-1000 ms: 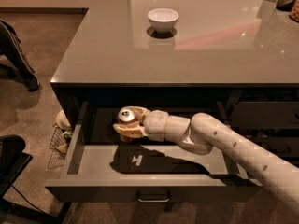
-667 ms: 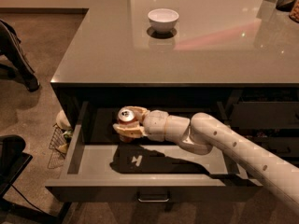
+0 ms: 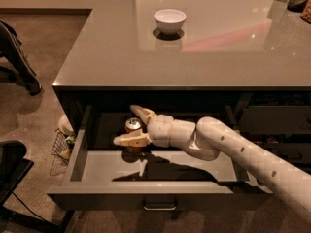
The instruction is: Place coke can into top drawer
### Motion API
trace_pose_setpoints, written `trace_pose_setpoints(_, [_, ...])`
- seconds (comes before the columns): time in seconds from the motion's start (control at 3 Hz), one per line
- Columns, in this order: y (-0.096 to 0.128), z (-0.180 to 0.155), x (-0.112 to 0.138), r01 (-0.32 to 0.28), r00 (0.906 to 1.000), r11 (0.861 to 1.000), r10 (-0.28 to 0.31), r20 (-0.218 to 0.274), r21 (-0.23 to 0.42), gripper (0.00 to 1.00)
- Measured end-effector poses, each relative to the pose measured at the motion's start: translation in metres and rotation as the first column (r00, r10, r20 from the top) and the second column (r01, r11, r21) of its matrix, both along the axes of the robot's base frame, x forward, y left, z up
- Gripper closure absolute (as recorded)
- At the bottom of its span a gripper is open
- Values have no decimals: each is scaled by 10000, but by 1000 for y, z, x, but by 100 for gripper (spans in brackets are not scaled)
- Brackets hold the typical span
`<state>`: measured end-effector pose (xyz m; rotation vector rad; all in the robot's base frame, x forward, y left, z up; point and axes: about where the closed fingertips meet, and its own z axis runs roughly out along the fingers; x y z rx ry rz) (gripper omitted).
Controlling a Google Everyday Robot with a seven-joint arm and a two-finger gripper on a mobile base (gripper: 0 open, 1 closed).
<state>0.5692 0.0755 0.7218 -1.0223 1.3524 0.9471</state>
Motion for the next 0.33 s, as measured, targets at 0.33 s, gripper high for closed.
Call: trace_pose_setpoints(0.33, [0, 0, 0, -5, 10000, 10000, 5, 1, 1, 0])
